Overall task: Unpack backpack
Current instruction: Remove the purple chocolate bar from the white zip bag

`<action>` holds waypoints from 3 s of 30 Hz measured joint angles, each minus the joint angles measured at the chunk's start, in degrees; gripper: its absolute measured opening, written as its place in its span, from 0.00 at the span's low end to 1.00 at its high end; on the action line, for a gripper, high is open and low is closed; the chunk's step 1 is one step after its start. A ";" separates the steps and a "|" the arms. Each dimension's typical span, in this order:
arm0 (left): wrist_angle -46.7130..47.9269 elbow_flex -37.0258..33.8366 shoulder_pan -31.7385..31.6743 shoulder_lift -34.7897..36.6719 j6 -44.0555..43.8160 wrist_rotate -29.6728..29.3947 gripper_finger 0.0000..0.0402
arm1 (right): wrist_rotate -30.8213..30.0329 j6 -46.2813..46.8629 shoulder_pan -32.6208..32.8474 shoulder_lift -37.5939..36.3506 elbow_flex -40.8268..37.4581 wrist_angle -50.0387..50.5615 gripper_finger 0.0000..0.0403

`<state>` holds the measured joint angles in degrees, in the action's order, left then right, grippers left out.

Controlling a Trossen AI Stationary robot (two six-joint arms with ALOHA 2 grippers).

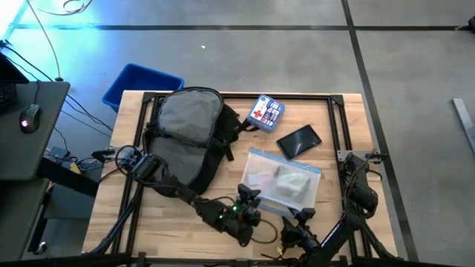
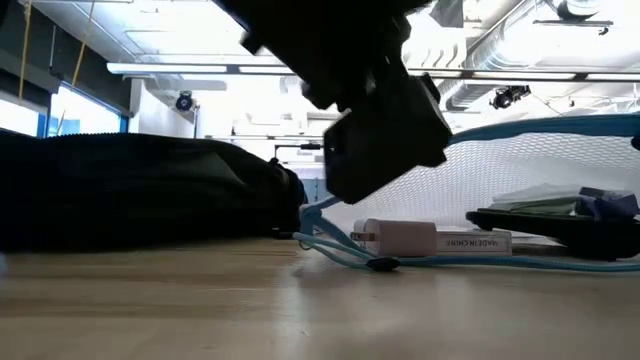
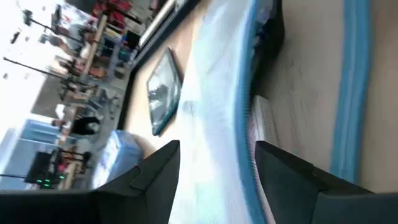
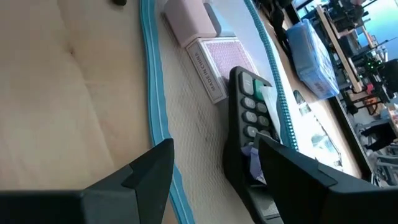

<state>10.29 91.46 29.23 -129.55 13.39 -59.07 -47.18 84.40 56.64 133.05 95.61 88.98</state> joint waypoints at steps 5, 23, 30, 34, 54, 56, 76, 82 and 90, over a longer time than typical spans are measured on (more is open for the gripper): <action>1.88 0.00 -4.14 0.01 -2.05 4.66 0.47 | 0.00 0.00 0.07 -0.02 0.00 -0.67 0.55; 4.84 0.03 3.30 3.93 -12.16 12.08 0.00 | -6.37 0.57 2.20 -0.09 -0.96 -2.09 0.55; 4.82 0.07 3.91 6.61 -14.84 9.29 0.00 | -6.25 2.49 1.92 -0.09 1.03 1.00 0.55; 4.91 0.07 2.72 6.61 -16.98 11.34 0.00 | -6.10 -5.51 2.38 -0.09 5.58 -2.65 0.55; 1.80 0.04 3.26 6.61 -16.20 24.61 0.00 | 3.30 0.47 2.96 -0.09 -2.00 -0.99 0.55; 1.81 0.04 3.80 6.61 -16.18 25.53 0.00 | 3.90 -0.30 2.98 -0.09 -2.22 -0.21 0.55; 2.42 0.04 4.66 6.68 -14.97 25.24 0.00 | -6.30 7.36 1.72 -13.17 -21.56 -20.75 0.55; 2.44 0.04 4.70 6.70 -14.69 25.42 0.00 | -7.93 2.23 -1.75 -14.34 -26.58 -31.77 0.55; 2.42 0.04 4.66 6.70 -14.62 25.40 0.00 | -9.97 -1.10 -7.43 -14.34 -26.69 -31.88 0.55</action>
<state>12.71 91.50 33.89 -122.85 -1.23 -33.67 -57.14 83.30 49.21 118.72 68.93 57.11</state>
